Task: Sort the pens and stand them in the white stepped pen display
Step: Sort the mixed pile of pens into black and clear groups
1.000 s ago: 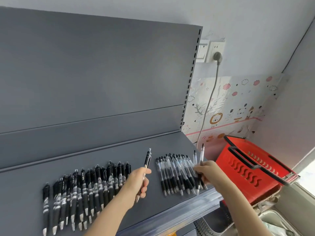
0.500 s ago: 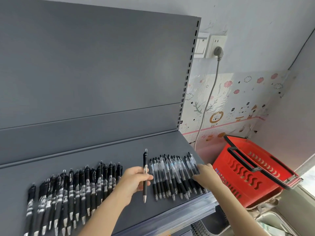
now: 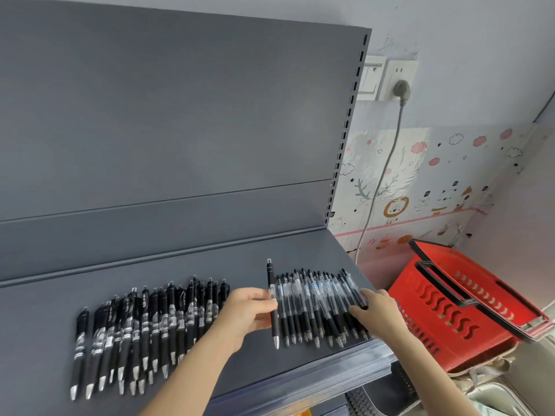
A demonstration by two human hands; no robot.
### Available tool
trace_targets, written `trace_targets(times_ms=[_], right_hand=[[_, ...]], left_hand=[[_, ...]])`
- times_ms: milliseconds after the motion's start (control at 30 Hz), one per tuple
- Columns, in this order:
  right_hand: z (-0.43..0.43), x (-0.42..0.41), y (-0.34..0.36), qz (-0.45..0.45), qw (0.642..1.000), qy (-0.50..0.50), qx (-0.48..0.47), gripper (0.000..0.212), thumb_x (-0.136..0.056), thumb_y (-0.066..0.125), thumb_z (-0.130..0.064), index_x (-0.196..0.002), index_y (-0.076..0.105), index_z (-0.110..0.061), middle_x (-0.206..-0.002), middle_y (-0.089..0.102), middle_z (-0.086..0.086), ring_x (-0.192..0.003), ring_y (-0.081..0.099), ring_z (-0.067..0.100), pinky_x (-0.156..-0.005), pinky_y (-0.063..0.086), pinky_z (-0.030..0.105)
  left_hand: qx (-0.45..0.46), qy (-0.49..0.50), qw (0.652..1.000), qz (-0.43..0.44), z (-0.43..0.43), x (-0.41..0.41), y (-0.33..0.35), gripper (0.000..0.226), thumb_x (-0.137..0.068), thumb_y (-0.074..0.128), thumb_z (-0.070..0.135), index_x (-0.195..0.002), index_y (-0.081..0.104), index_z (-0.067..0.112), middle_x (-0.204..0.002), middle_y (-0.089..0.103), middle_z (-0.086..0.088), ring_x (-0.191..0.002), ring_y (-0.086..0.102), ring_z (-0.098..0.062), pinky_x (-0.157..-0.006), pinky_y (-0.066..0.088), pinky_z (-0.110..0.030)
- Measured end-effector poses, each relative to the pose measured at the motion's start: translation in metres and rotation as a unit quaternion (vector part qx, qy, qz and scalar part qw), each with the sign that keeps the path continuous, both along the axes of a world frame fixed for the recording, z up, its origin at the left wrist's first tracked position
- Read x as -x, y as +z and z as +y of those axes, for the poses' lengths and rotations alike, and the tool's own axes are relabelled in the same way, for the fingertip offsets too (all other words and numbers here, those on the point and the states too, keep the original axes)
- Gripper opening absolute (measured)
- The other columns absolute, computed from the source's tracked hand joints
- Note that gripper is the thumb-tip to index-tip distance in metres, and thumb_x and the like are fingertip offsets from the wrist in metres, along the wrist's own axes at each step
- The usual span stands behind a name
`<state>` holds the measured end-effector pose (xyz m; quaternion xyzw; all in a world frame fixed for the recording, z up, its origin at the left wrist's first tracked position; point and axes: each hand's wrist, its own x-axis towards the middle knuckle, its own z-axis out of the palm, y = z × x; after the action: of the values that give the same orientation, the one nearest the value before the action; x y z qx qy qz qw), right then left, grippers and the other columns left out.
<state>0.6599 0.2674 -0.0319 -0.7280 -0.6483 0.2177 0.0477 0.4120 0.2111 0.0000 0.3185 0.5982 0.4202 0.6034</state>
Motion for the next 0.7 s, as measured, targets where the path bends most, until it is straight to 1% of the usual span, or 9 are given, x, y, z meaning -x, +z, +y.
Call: trace_targets(times_ms=[100,200,300,400,467,533,600,667,700], right_hand=[[0.000,0.001,0.003,0.001,1.000,-0.001,-0.001,0.046,-0.089,0.052,-0.032,-0.129,0.049,-0.011,-0.127,0.047,0.016,-0.119,0.043,0.034,-0.098,0.039,0.036],[-0.001,0.003,0.004,0.020,1.000,-0.004,-0.010,0.049,-0.087,0.054,-0.032,-0.131,0.048,-0.011,-0.128,0.049,0.016,-0.121,0.043,0.033,-0.099,0.040,0.038],[-0.004,0.009,0.010,0.026,0.999,-0.010,-0.021,0.054,-0.088,0.054,-0.032,-0.137,0.043,-0.013,-0.133,0.046,0.016,-0.123,0.043,0.033,-0.100,0.041,0.040],[-0.009,0.022,0.020,0.024,0.998,0.001,-0.060,0.052,-0.088,0.054,-0.029,-0.136,0.045,-0.013,-0.132,0.047,0.016,-0.120,0.045,0.033,-0.098,0.043,0.040],[-0.013,0.035,0.025,0.046,0.995,0.020,-0.084,0.050,-0.088,0.054,-0.026,-0.135,0.047,-0.012,-0.133,0.048,0.016,-0.121,0.046,0.033,-0.098,0.042,0.040],[-0.020,0.056,0.028,0.082,0.990,0.057,-0.095,0.048,-0.088,0.055,-0.024,-0.134,0.049,-0.011,-0.135,0.048,0.013,-0.123,0.045,0.029,-0.100,0.041,0.037],[-0.029,0.079,0.029,0.111,0.983,0.110,-0.095,0.045,-0.089,0.055,-0.024,-0.132,0.051,-0.012,-0.134,0.049,0.009,-0.123,0.046,0.024,-0.101,0.039,0.032],[-0.038,0.104,0.028,0.126,0.975,0.156,-0.091,0.041,-0.090,0.056,-0.023,-0.130,0.053,-0.013,-0.131,0.051,0.006,-0.119,0.049,0.020,-0.097,0.037,0.026],[-0.042,0.115,0.028,0.133,0.972,0.173,-0.088,0.040,-0.090,0.056,-0.023,-0.129,0.054,-0.013,-0.130,0.052,0.005,-0.117,0.050,0.019,-0.095,0.036,0.023]], left_hand=[[-0.008,0.007,1.000,-0.003,-0.005,0.005,0.005,0.017,-0.083,0.061,-0.006,-0.099,0.062,-0.002,-0.083,0.067,-0.013,-0.069,0.065,-0.021,-0.056,0.054,-0.023],[-0.018,0.018,1.000,-0.005,-0.010,0.010,0.009,0.017,-0.083,0.060,-0.007,-0.098,0.062,-0.001,-0.083,0.068,-0.013,-0.070,0.066,-0.020,-0.056,0.055,-0.024],[-0.026,0.030,0.999,-0.002,-0.017,0.016,0.012,0.015,-0.083,0.060,-0.008,-0.095,0.063,0.001,-0.082,0.067,-0.013,-0.069,0.067,-0.020,-0.057,0.055,-0.024],[-0.030,0.033,0.999,0.029,-0.023,0.024,0.012,0.015,-0.082,0.062,-0.005,-0.096,0.064,0.000,-0.087,0.069,-0.013,-0.073,0.067,-0.020,-0.058,0.055,-0.024],[-0.036,0.036,0.997,0.058,-0.028,0.029,0.013,0.013,-0.081,0.063,-0.004,-0.094,0.065,-0.001,-0.086,0.068,-0.012,-0.072,0.066,-0.019,-0.057,0.055,-0.023],[-0.041,0.054,0.992,0.109,-0.034,0.038,0.015,0.008,-0.080,0.065,-0.002,-0.087,0.065,0.002,-0.079,0.066,-0.009,-0.064,0.063,-0.016,-0.052,0.053,-0.020],[-0.048,0.080,0.976,0.199,-0.044,0.054,0.015,0.008,-0.078,0.068,0.002,-0.080,0.064,0.008,-0.073,0.064,-0.004,-0.057,0.058,-0.012,-0.048,0.049,-0.017],[-0.054,0.113,0.942,0.312,-0.053,0.077,0.010,0.010,-0.076,0.070,0.006,-0.073,0.061,0.011,-0.069,0.062,-0.003,-0.052,0.054,-0.013,-0.050,0.050,-0.021],[-0.053,0.128,0.921,0.365,-0.057,0.088,0.005,0.014,-0.075,0.070,0.008,-0.069,0.058,0.012,-0.066,0.059,-0.003,-0.052,0.051,-0.016,-0.056,0.050,-0.026]])
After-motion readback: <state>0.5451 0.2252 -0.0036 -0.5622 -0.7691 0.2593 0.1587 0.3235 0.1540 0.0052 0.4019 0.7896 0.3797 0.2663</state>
